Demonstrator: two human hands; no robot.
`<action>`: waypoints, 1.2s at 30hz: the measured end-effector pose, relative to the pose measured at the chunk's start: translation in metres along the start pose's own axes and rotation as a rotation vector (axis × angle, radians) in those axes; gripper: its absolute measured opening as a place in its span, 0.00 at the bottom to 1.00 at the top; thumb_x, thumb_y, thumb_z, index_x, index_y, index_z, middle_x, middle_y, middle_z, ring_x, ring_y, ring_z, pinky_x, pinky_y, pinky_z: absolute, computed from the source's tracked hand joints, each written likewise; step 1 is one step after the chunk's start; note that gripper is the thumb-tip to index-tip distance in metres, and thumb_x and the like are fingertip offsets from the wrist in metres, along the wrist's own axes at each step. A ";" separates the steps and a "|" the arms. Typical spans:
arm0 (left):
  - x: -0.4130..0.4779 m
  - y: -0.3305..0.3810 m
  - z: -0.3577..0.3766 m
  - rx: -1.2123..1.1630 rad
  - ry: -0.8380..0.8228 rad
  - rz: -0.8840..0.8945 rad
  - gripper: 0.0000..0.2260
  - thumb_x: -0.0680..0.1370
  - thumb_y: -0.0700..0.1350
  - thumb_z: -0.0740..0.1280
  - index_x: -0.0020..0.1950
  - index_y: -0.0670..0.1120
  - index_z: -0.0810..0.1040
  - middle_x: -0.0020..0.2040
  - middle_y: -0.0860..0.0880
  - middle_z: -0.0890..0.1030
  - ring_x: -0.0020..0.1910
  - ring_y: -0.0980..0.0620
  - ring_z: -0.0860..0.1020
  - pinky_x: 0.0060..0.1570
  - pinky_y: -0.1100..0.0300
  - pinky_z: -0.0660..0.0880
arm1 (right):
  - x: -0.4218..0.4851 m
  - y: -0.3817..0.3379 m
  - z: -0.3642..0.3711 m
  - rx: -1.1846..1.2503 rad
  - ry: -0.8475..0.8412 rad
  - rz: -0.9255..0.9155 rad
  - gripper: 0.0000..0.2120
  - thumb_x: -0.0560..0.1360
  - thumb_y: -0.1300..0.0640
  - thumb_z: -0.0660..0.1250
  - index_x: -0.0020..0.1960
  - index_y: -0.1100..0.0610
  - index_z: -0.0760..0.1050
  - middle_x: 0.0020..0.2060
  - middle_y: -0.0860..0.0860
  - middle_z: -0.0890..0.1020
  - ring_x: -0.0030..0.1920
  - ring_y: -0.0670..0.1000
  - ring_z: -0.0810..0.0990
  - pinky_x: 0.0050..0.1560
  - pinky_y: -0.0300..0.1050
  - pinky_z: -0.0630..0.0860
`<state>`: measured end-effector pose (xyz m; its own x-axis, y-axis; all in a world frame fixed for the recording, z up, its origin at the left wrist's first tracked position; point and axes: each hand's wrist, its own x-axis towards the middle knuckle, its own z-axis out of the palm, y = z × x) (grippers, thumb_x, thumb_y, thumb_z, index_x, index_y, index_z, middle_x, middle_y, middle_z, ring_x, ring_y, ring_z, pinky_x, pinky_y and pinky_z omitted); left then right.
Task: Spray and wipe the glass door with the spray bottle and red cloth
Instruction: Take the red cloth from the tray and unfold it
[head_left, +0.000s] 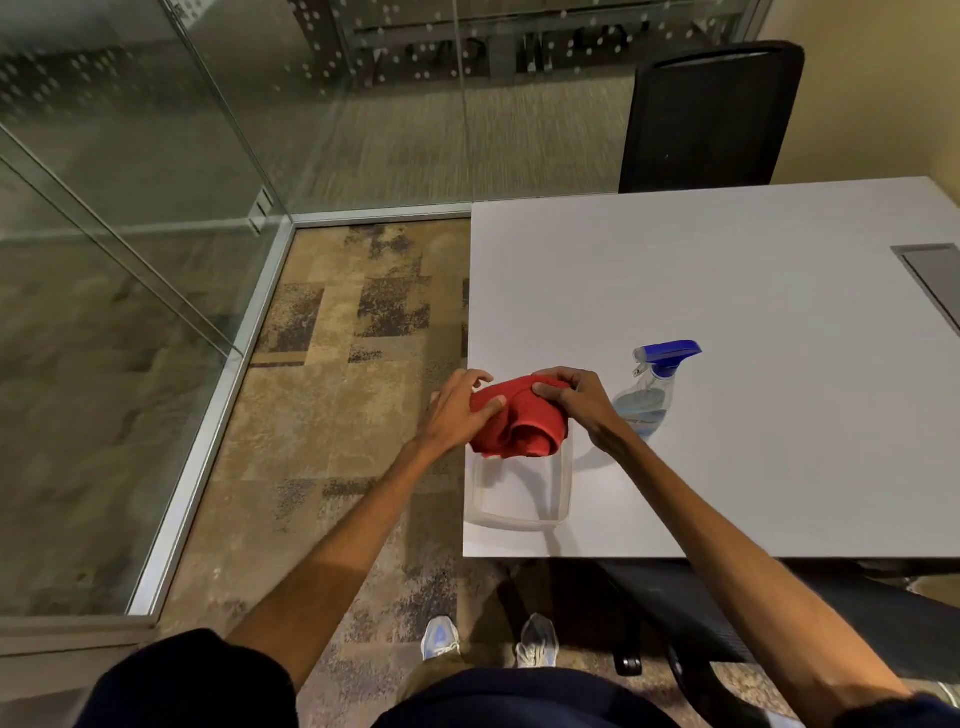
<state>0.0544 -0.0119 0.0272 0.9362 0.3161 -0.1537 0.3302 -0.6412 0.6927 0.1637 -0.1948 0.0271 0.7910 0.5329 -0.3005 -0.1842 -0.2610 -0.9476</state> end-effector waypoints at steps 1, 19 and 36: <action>-0.004 0.003 0.003 -0.016 0.023 0.008 0.21 0.78 0.58 0.67 0.67 0.51 0.73 0.66 0.49 0.72 0.65 0.48 0.73 0.67 0.47 0.69 | 0.000 0.000 0.003 -0.005 0.014 -0.001 0.10 0.76 0.60 0.72 0.57 0.57 0.82 0.51 0.52 0.84 0.54 0.54 0.82 0.45 0.38 0.81; -0.033 0.010 -0.035 -0.458 0.322 -0.044 0.05 0.76 0.37 0.70 0.50 0.42 0.84 0.37 0.53 0.83 0.34 0.62 0.79 0.41 0.67 0.74 | -0.004 -0.046 0.048 0.102 -0.219 0.028 0.23 0.78 0.46 0.69 0.68 0.58 0.74 0.59 0.57 0.82 0.58 0.58 0.83 0.53 0.49 0.82; -0.155 -0.089 -0.137 -0.326 0.628 -0.291 0.10 0.77 0.39 0.67 0.58 0.42 0.80 0.49 0.48 0.82 0.47 0.53 0.78 0.53 0.54 0.75 | -0.051 -0.083 0.181 -0.221 -0.553 -0.080 0.10 0.73 0.65 0.73 0.51 0.52 0.83 0.43 0.50 0.85 0.43 0.49 0.82 0.42 0.36 0.79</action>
<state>-0.1363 0.0919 0.0854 0.5405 0.8413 -0.0003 0.4097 -0.2628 0.8736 0.0326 -0.0548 0.1012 0.3659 0.8821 -0.2966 0.0359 -0.3318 -0.9427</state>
